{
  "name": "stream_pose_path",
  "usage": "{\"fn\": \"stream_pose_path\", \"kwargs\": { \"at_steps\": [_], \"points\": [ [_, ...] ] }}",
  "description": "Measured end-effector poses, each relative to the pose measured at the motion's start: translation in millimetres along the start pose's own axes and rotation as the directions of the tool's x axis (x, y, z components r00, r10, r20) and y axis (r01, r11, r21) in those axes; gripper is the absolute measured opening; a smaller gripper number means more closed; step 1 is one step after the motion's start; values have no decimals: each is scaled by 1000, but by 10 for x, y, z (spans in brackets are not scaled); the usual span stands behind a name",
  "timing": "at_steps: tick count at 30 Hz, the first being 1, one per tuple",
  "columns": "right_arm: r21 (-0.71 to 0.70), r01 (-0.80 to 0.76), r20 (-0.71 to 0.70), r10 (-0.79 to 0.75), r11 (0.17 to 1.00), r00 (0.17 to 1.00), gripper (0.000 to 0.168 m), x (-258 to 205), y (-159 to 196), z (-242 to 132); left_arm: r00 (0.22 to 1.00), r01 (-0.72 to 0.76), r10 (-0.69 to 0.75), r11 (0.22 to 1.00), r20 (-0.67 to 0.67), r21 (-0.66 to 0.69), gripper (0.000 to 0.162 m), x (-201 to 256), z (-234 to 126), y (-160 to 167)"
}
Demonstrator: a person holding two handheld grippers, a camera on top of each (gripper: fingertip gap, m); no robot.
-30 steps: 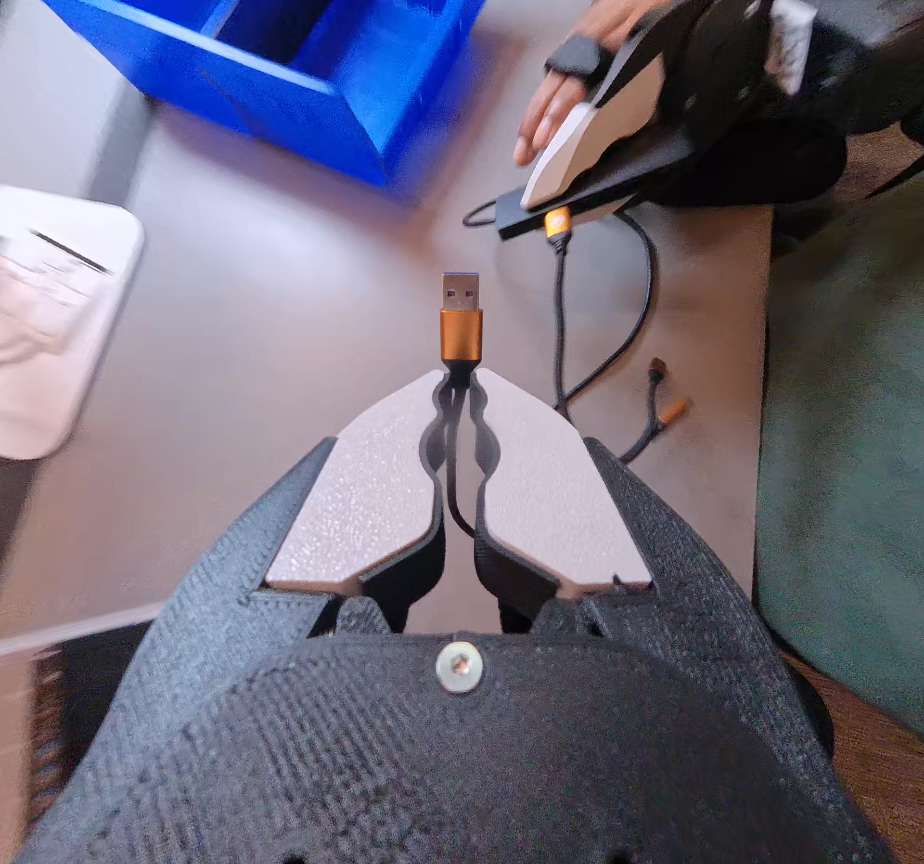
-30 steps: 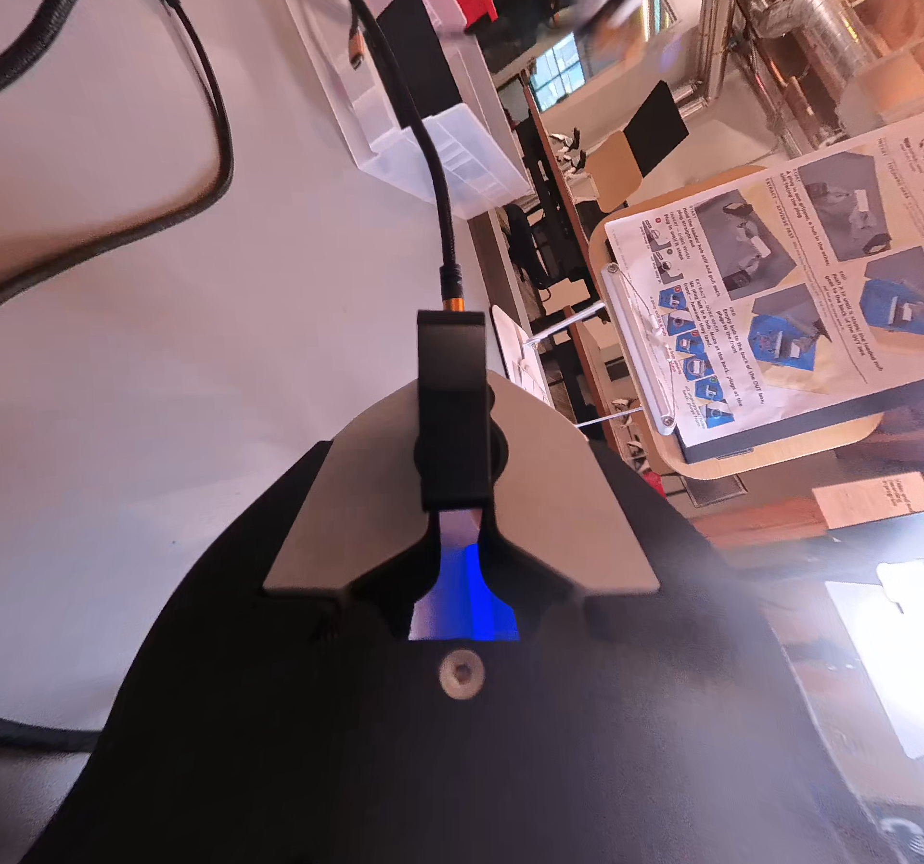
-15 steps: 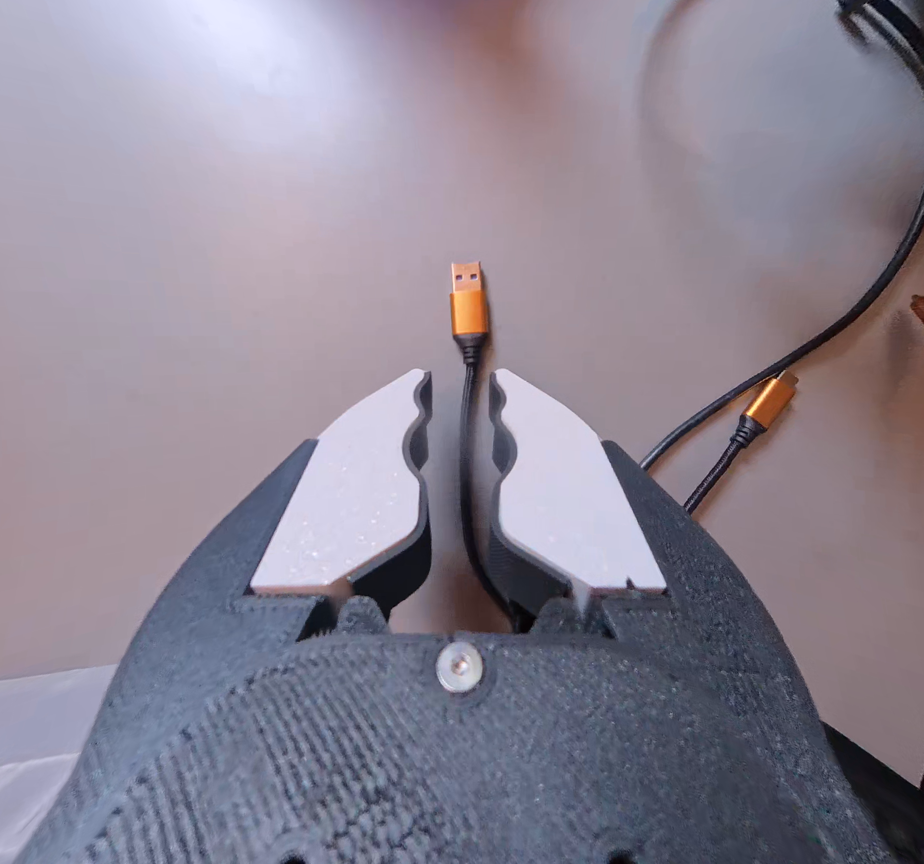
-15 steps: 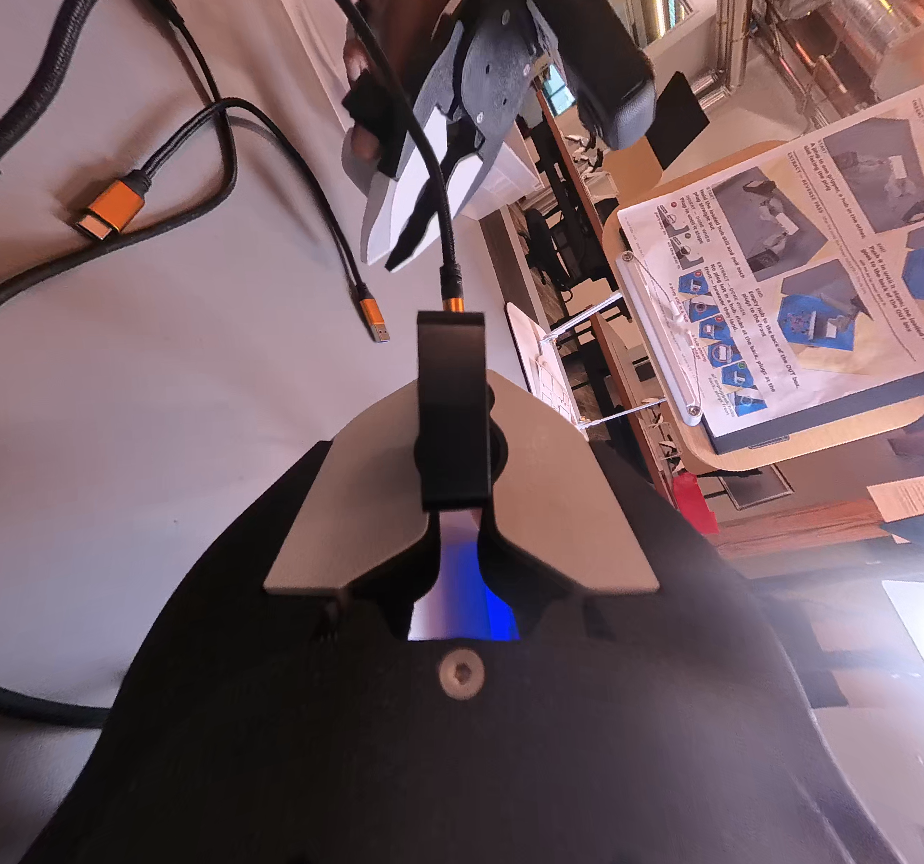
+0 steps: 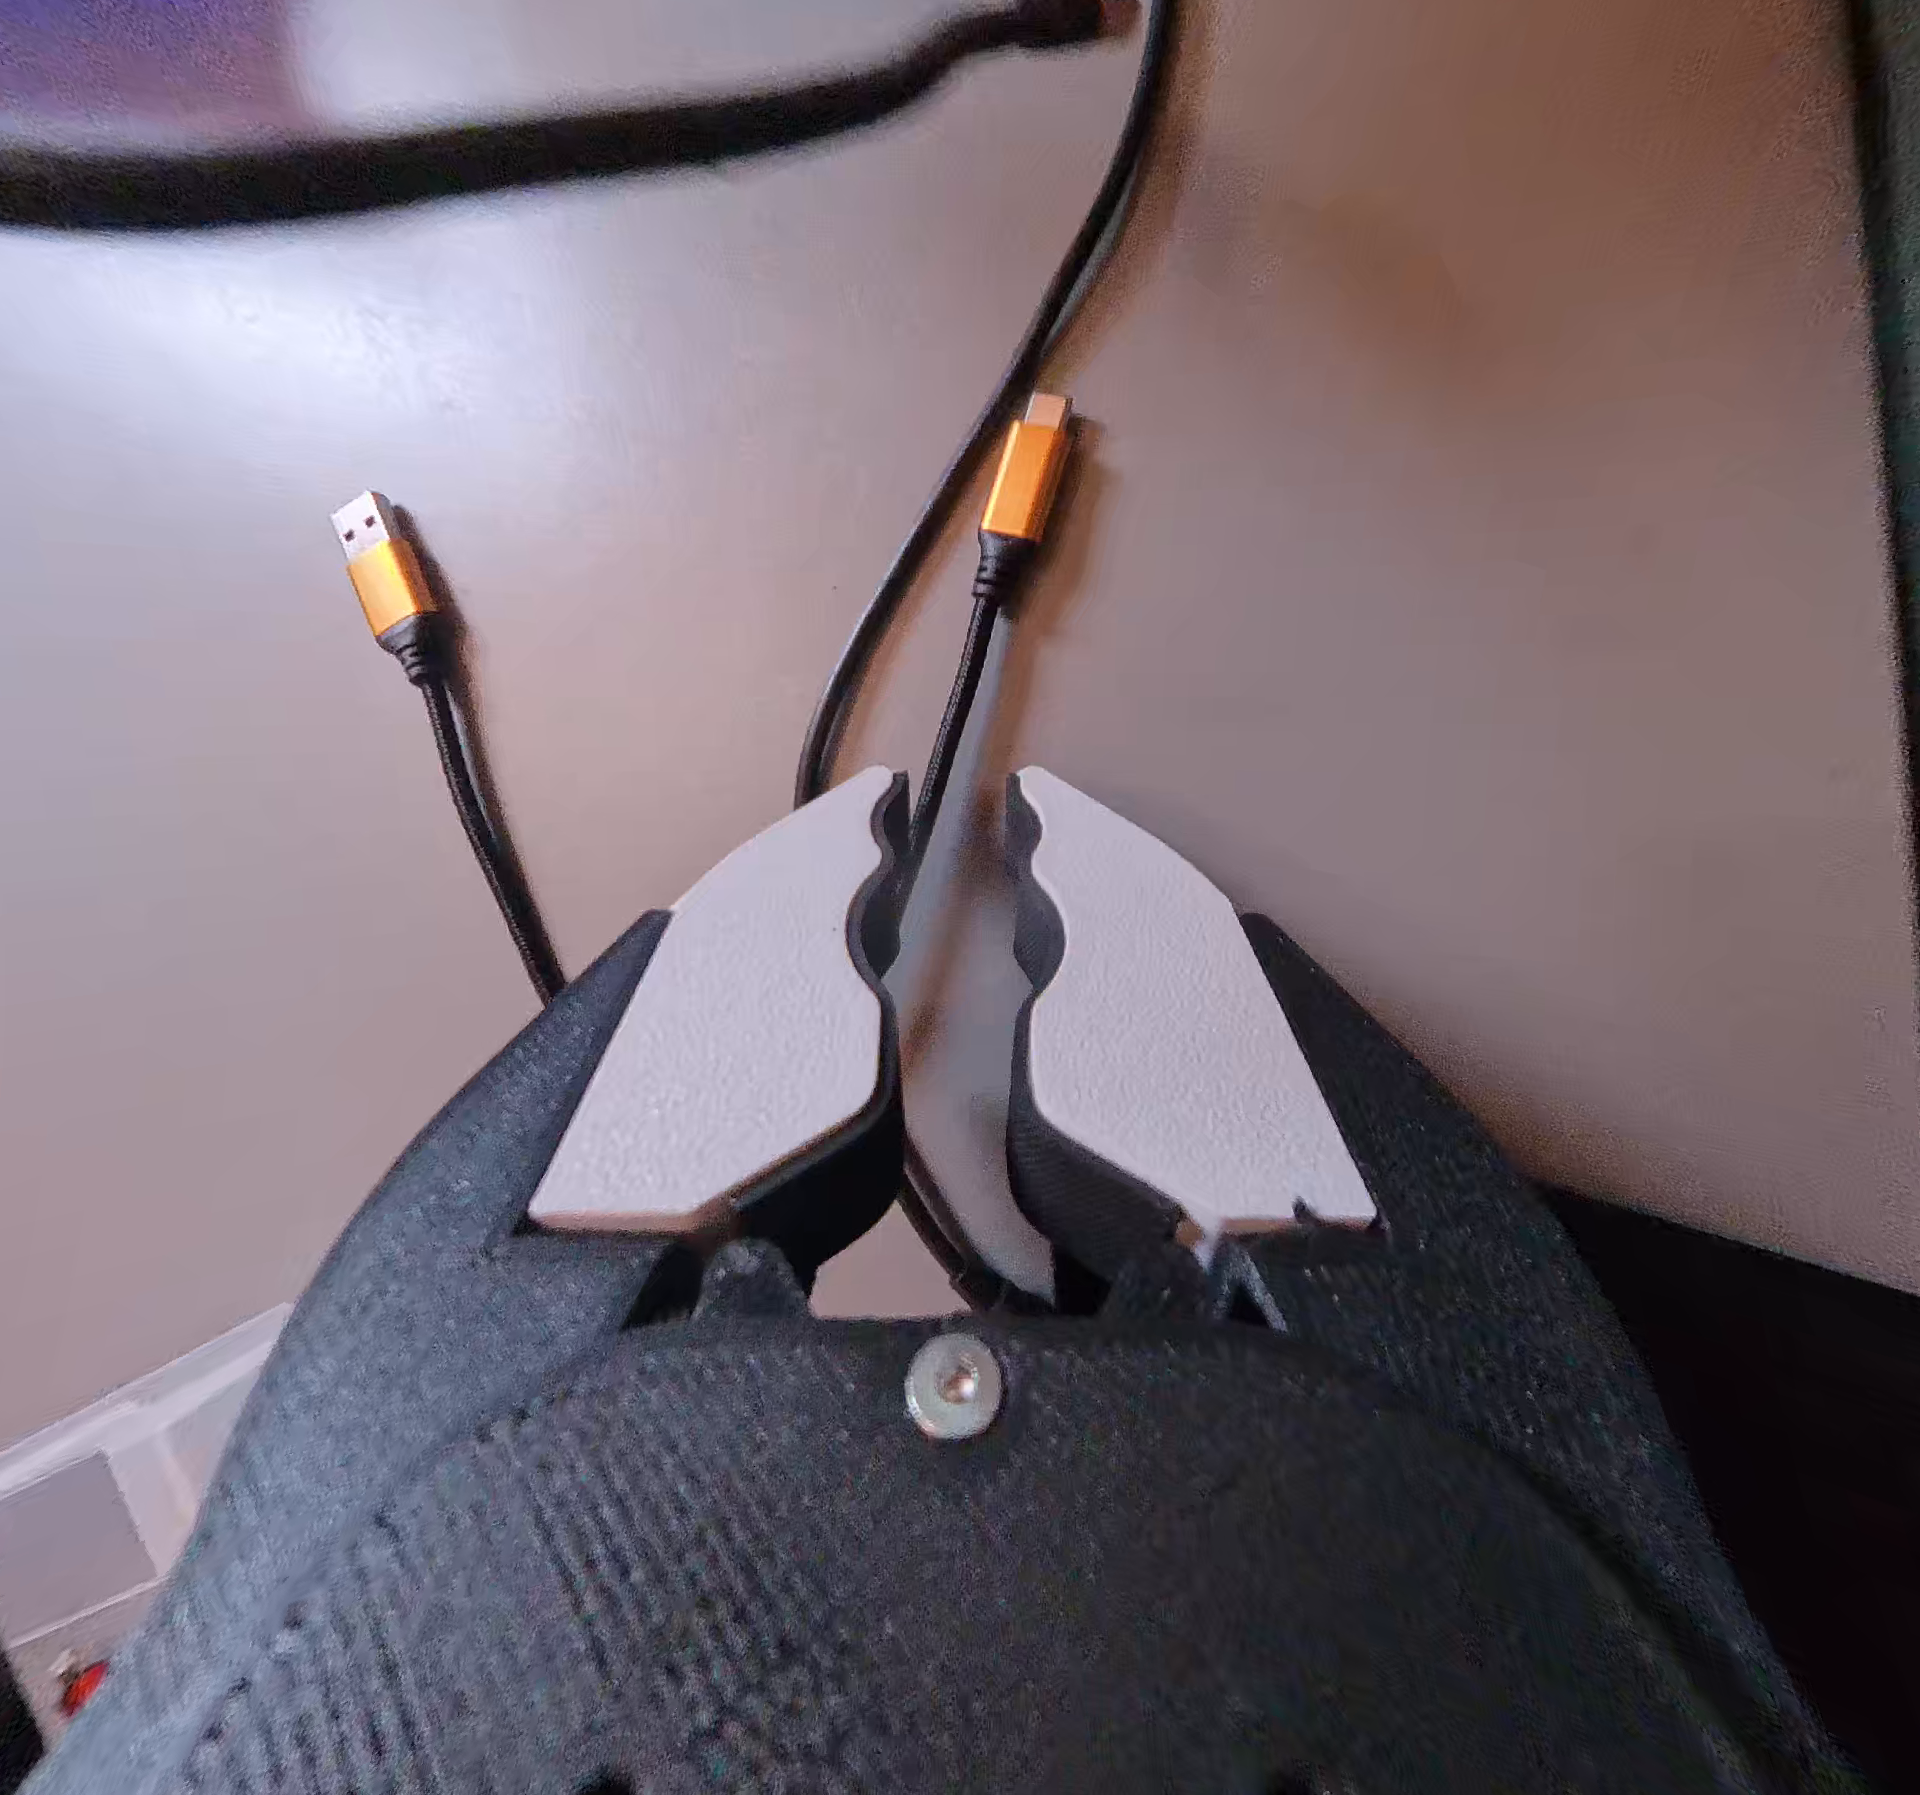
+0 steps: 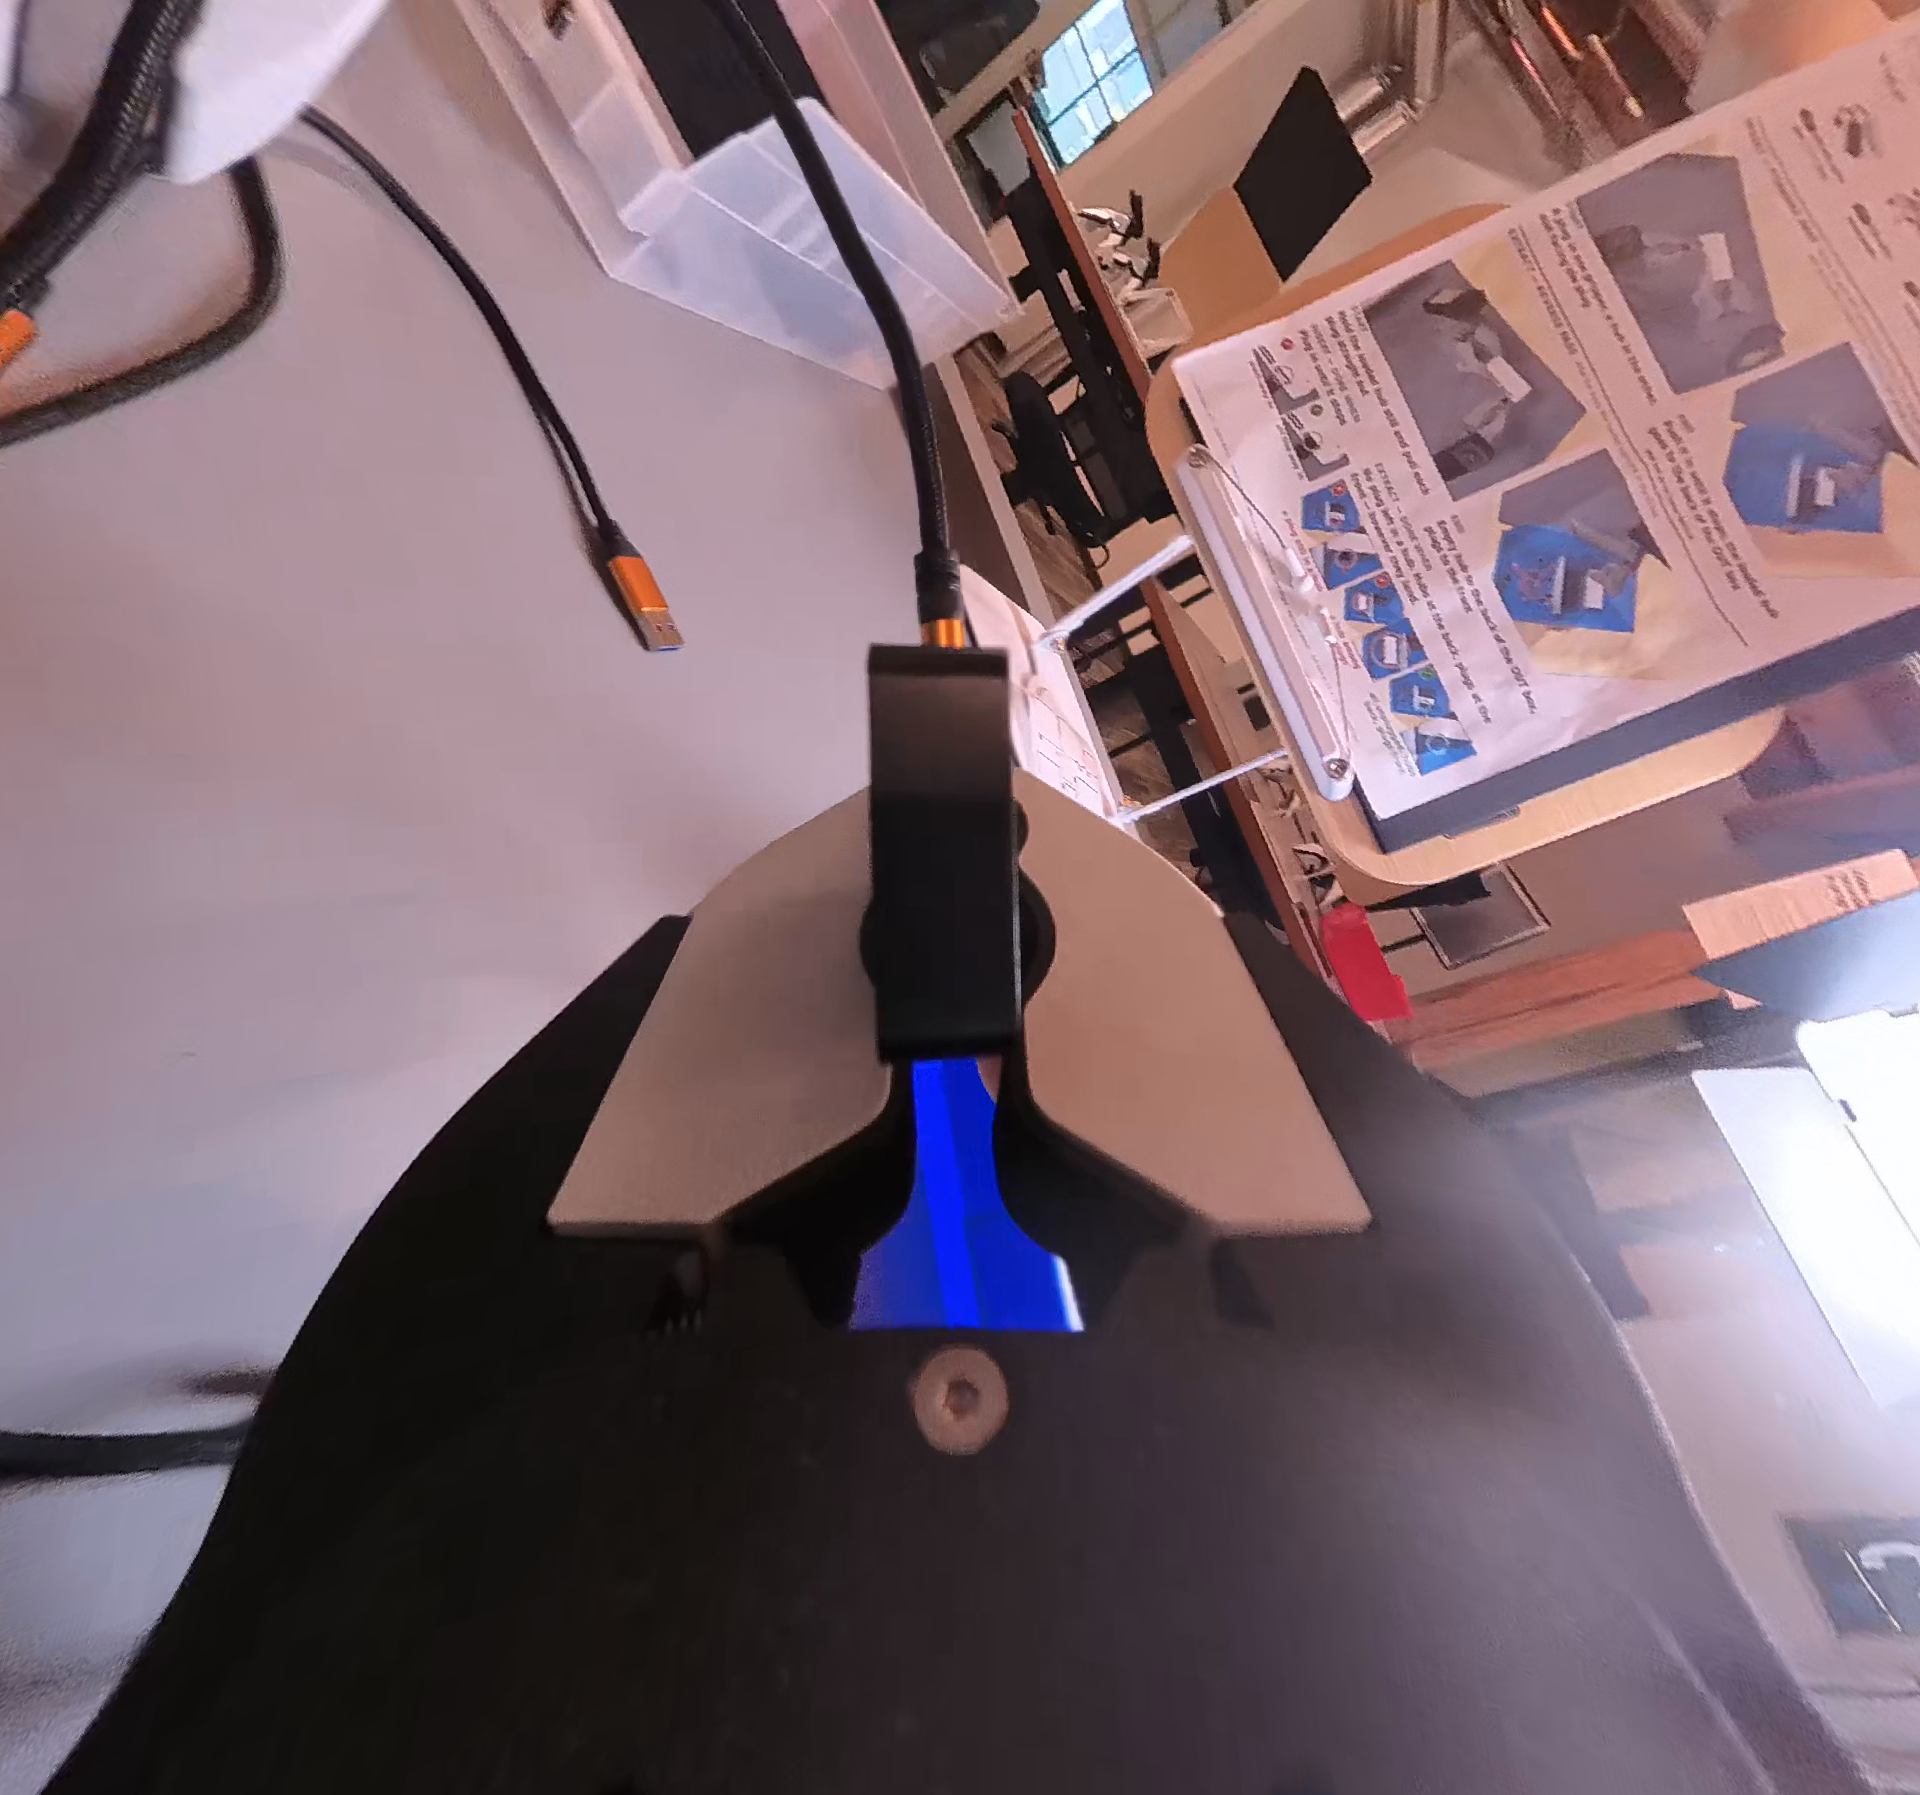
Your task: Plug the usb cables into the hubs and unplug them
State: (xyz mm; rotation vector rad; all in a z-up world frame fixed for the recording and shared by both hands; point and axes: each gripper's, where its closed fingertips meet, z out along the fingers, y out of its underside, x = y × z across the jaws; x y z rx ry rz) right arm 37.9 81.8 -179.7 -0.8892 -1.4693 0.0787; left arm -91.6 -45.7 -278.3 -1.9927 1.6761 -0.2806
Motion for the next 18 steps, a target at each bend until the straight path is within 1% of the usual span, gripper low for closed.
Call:
{"fn": "stream_pose_path", "kwargs": {
  "at_steps": [1, 2, 3, 5, 6, 7, 9, 11, 13, 14, 16, 18],
  "points": [
    [-4, -5, -13, 5, 1000, 1000, 13, 37, 14, -13, 999, -26, 27, 999, 22, -20, 17, -7, 41, 31],
    [-9, -9, -25, 9, 1000, 1000, 13, 69, 25, -27, 998, -40, 41, 999, 39, -18, 13, -22, 65, 23],
    [-13, -11, -36, 10, 1000, 999, 13, 92, 37, -42, 997, -45, 46, 999, 55, -17, 12, -48, 81, 10],
    [-23, -13, -53, 12, 1000, 999, 13, 126, 62, -67, 992, -88, 93, 995, 88, -57, 4, -104, 95, 25],
    [-28, -15, -62, 13, 1000, 998, 13, 147, 75, -80, 989, -119, 125, 990, 81, -71, 4, -89, 86, 14],
    [-33, -18, -72, 16, 999, 997, 13, 172, 91, -93, 988, -133, 136, 990, 67, -55, 4, -57, 54, -43],
    [-38, -31, -94, 27, 999, 995, 13, 235, 121, -127, 994, -113, 114, 993, -6, 30, 4, 61, -93, -236],
    [-27, -47, -115, 43, 999, 992, 12, 300, 125, -172, 991, -90, 106, 981, -83, 170, 4, 167, -363, -508],
    [-14, -61, -137, 59, 998, 989, 12, 366, 121, -217, 987, -42, 89, 948, -135, 316, 4, 165, -699, -765],
    [-7, -69, -149, 67, 998, 987, 12, 400, 115, -239, 983, 5, 66, 925, -173, 381, 4, 127, -859, -859],
    [8, -85, -169, 85, 996, 982, 12, 459, 96, -278, 968, 118, -7, 895, -252, 430, 4, -56, -1037, -892],
    [12, -93, -191, 94, 996, 977, 12, 509, 87, -312, 955, 241, -135, 873, -265, 424, 4, -417, -1012, -797]
  ]
}}
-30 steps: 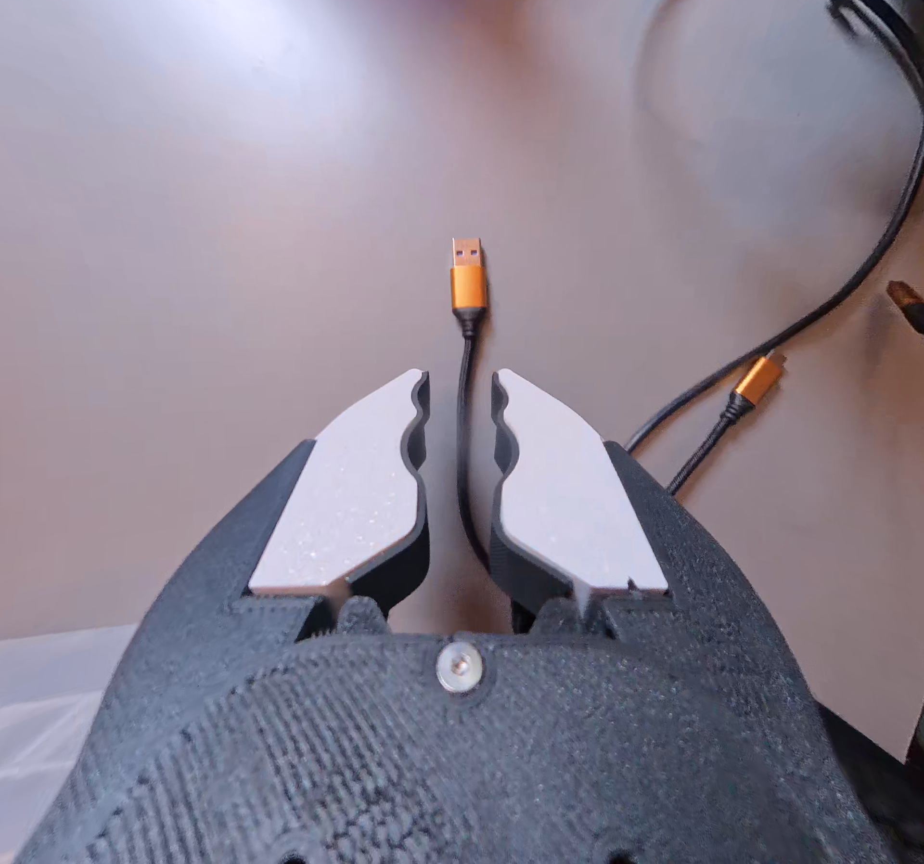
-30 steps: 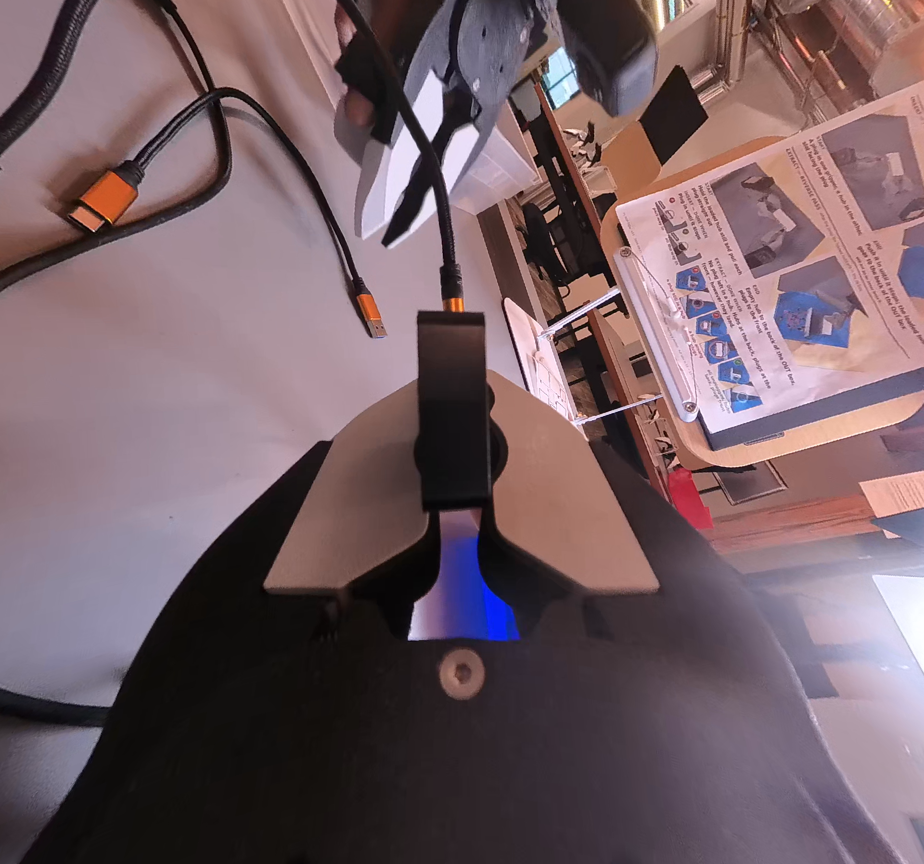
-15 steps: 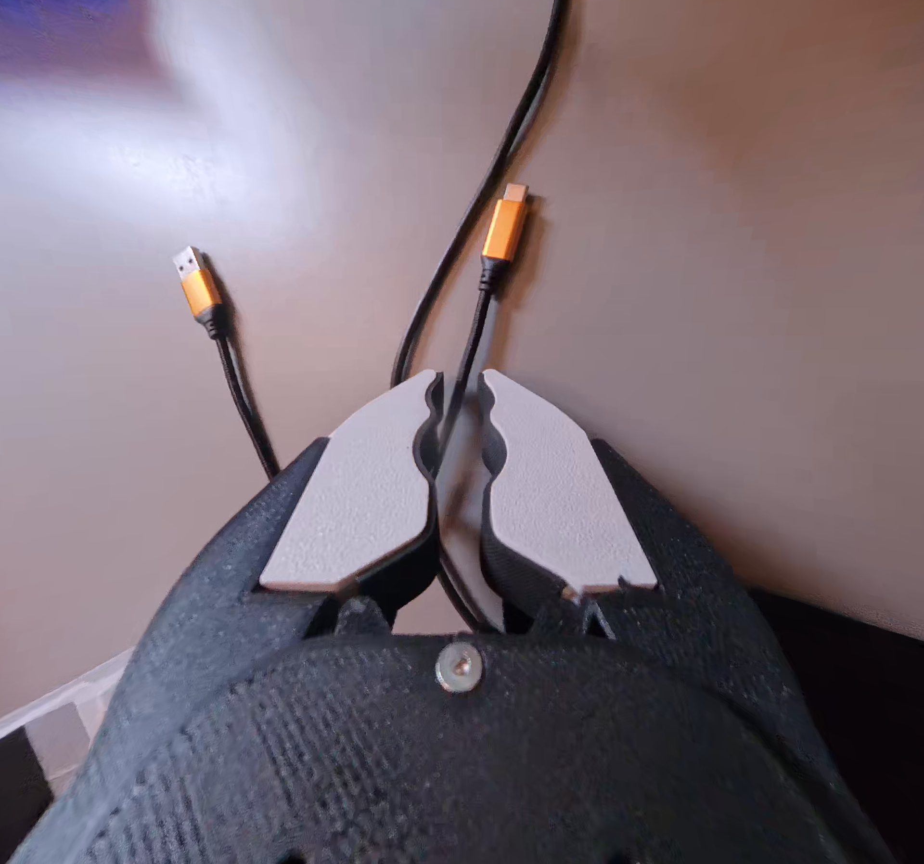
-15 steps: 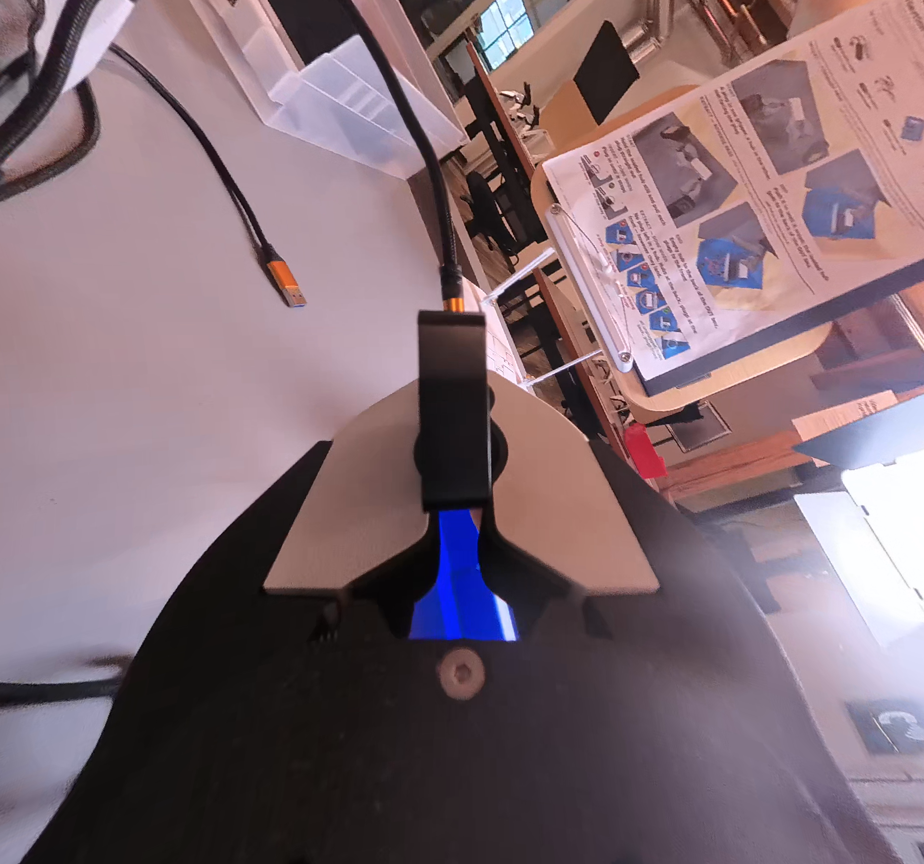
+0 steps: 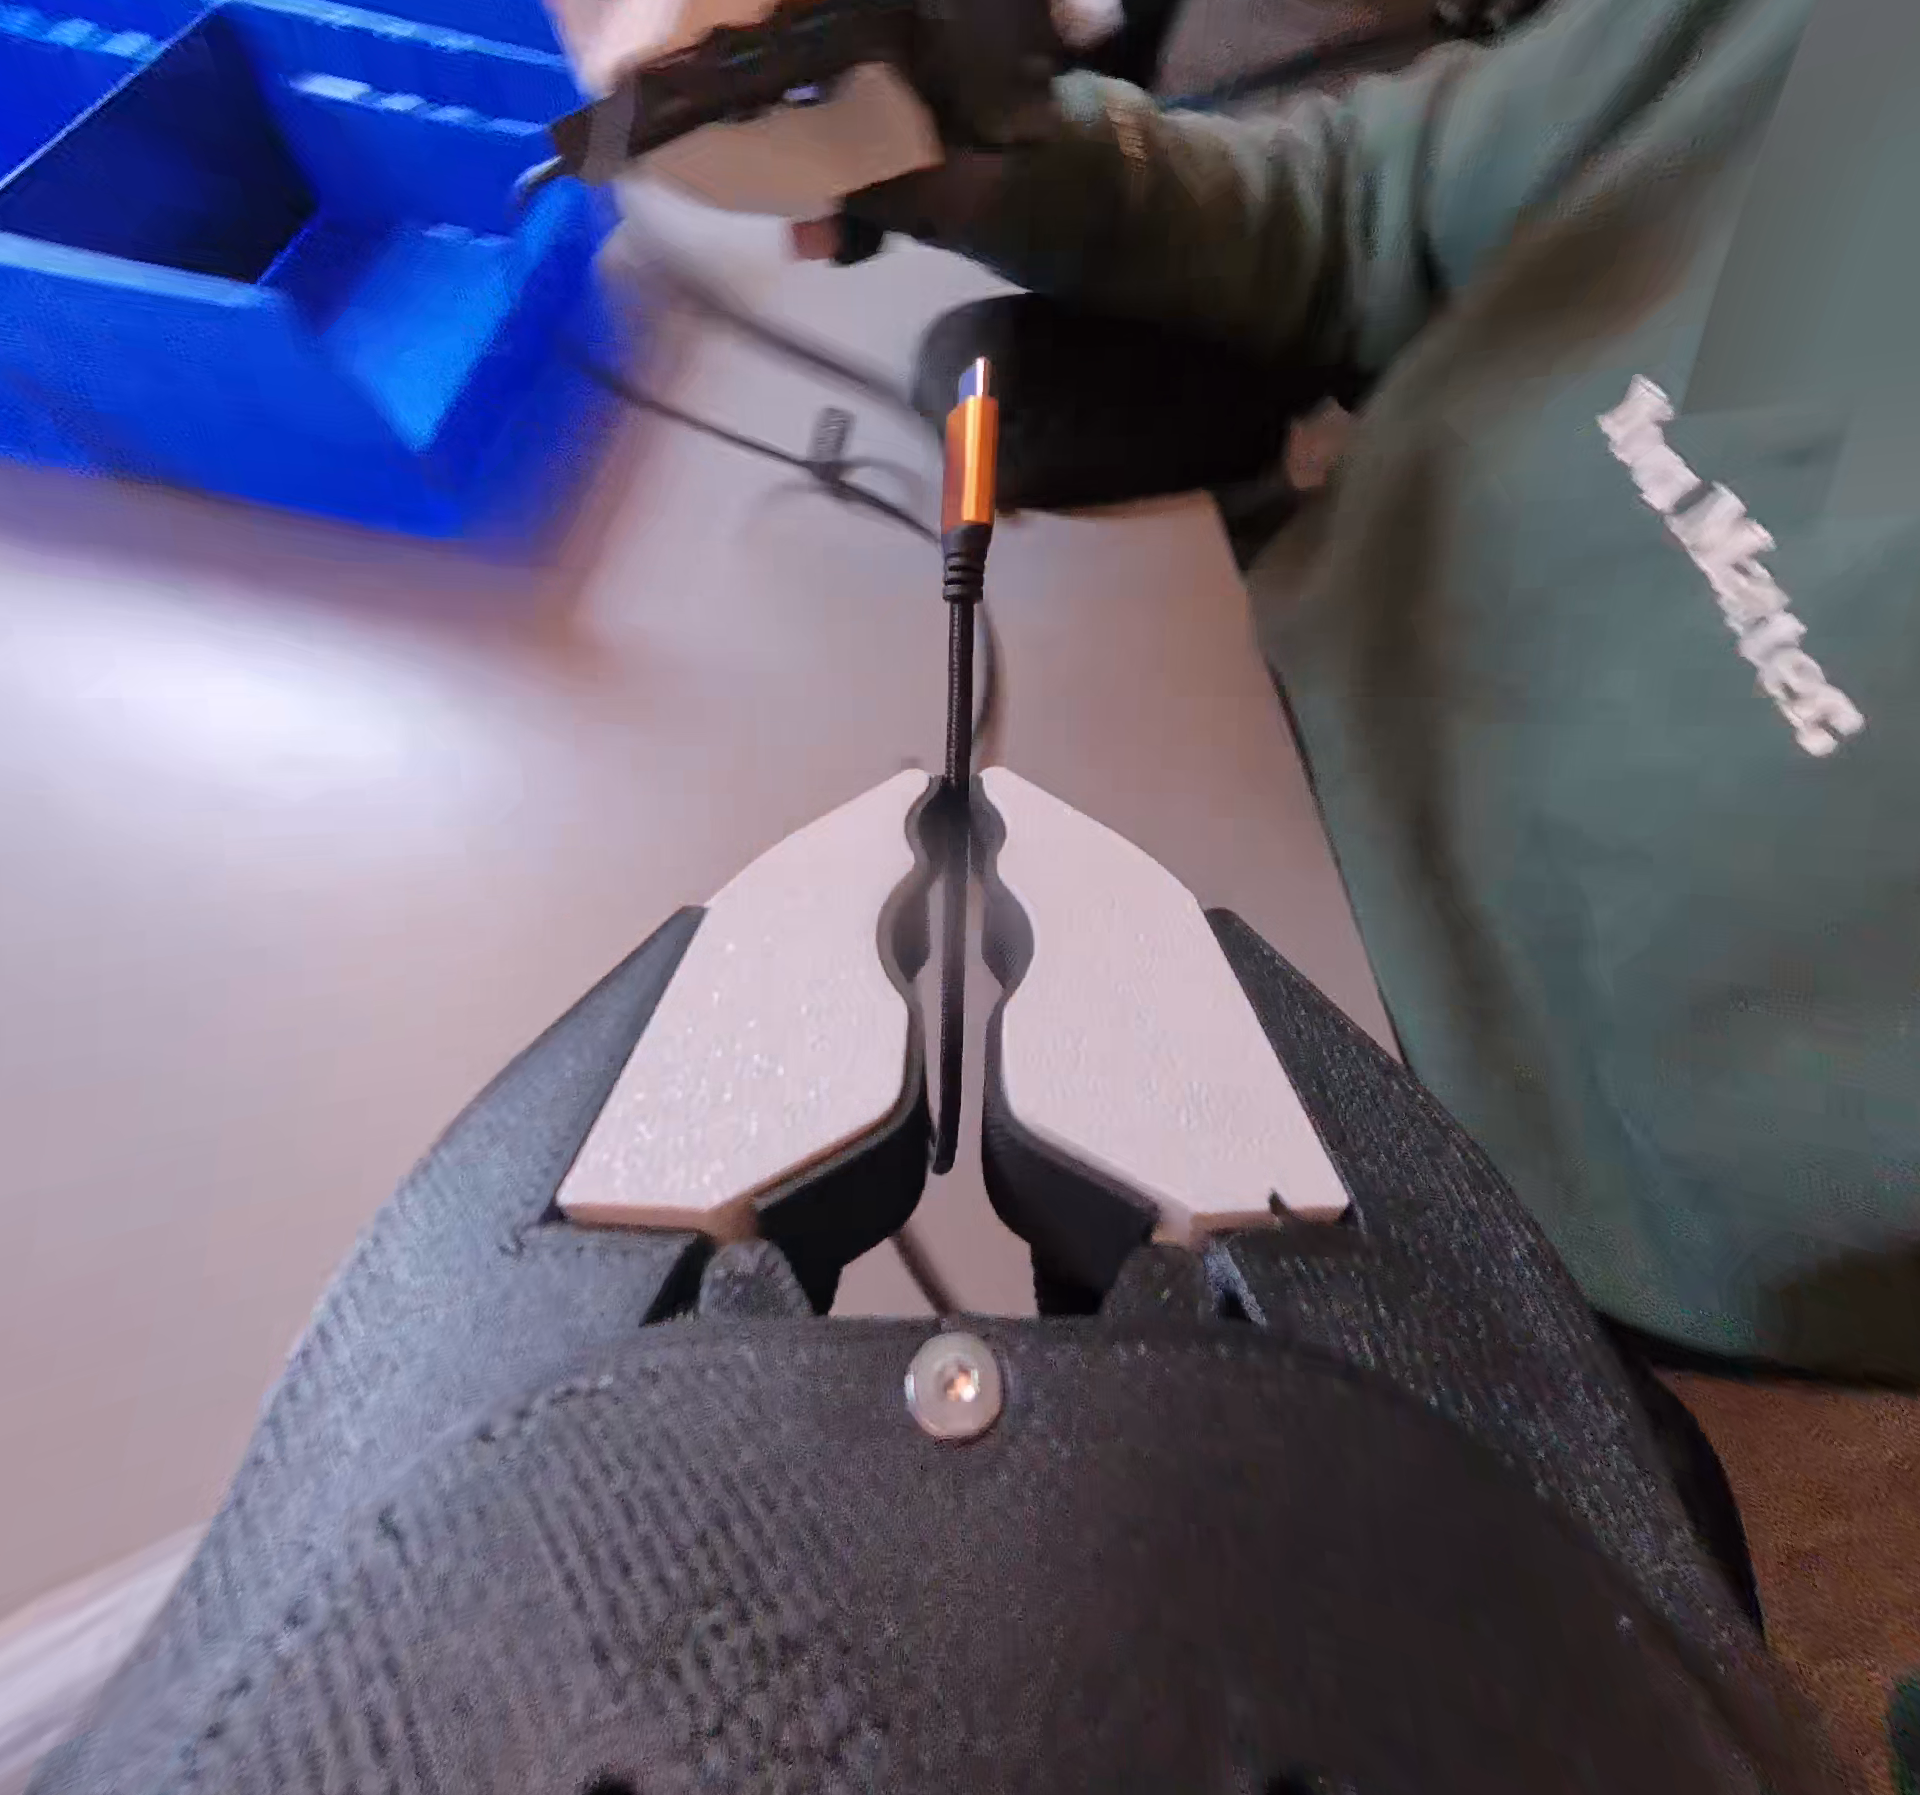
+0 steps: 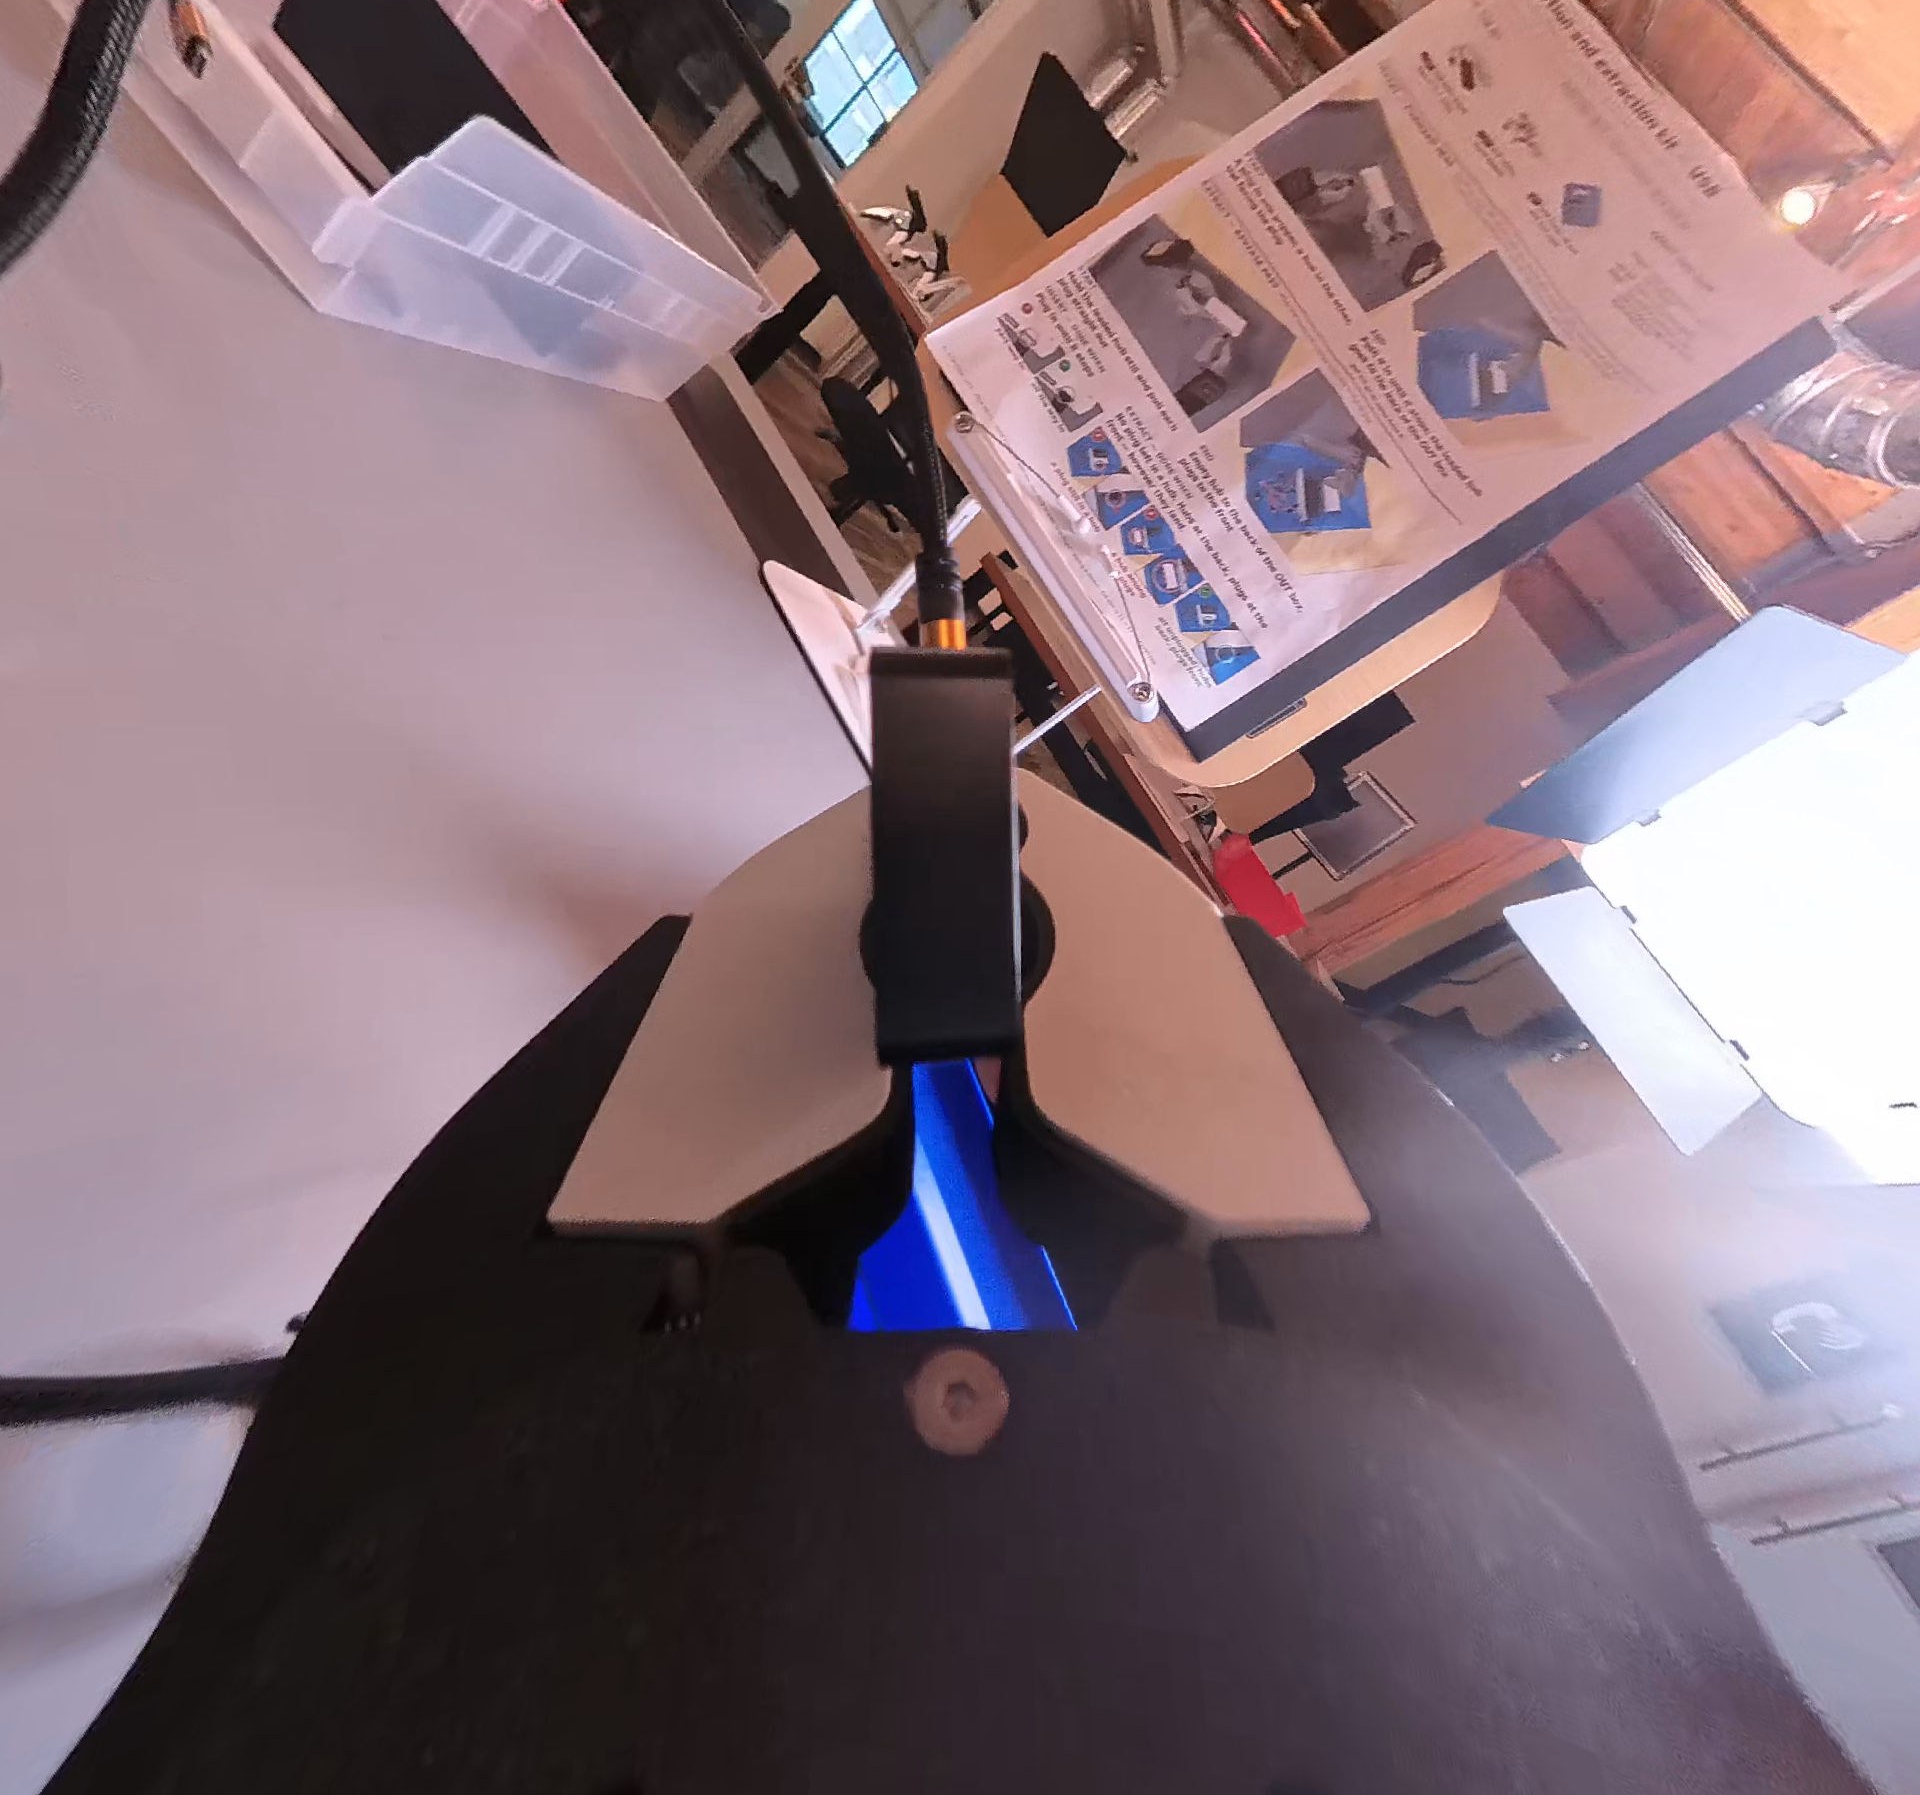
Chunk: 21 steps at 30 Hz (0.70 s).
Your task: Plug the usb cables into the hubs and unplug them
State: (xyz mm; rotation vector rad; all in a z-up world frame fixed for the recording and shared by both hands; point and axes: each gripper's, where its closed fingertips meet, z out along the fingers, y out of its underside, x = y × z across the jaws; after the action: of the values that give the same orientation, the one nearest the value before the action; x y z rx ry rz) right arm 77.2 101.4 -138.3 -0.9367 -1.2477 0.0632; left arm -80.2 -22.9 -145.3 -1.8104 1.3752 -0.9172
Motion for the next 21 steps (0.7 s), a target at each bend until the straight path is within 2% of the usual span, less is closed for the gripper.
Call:
{"fn": "stream_pose_path", "kwargs": {
  "at_steps": [2, 3, 6, 8, 9, 11, 12, 14, 18, 21],
  "points": [
    [-13, -4, -23, 4, 1000, 1000, 12, 47, 19, -16, 984, 170, -171, 985, 51, 21, 4, -409, -5, 83],
    [-14, -7, -29, 6, 1000, 1000, 12, 62, 26, -23, 963, 240, -242, 970, 121, 32, 4, -653, 14, 146],
    [-21, -15, -41, 14, 1000, 999, 12, 96, 56, -30, 902, 349, -331, 937, 278, -19, 5, -1109, 132, 391],
    [-21, -19, -40, 18, 1000, 999, 12, 95, 73, -27, 863, 364, -326, 931, 386, -27, 20, -1323, 179, 437],
    [-25, -19, -37, 19, 1000, 999, 12, 89, 84, -25, 851, 332, -283, 943, 442, -36, 27, -1395, 175, 415],
    [-29, -17, -33, 16, 999, 999, 12, 74, 102, -21, 826, 202, -128, 976, 549, -76, 31, -1470, 135, 302],
    [-30, -18, -29, 17, 999, 999, 12, 67, 109, -17, 835, 131, -51, 986, 547, -107, 29, -1404, 165, 233],
    [-32, -20, -24, 19, 999, 1000, 12, 56, 121, -7, 902, 18, 63, 983, 428, -184, 20, -1099, 361, 194],
    [-28, -16, -21, 16, 999, 1000, 12, 48, 106, -4, 956, -122, 211, 918, 203, -376, 21, -668, 777, 597],
    [-26, -15, -22, 14, 1000, 1000, 12, 44, 90, -12, 967, -139, 210, 909, 143, -393, 21, -629, 929, 811]
  ]
}}
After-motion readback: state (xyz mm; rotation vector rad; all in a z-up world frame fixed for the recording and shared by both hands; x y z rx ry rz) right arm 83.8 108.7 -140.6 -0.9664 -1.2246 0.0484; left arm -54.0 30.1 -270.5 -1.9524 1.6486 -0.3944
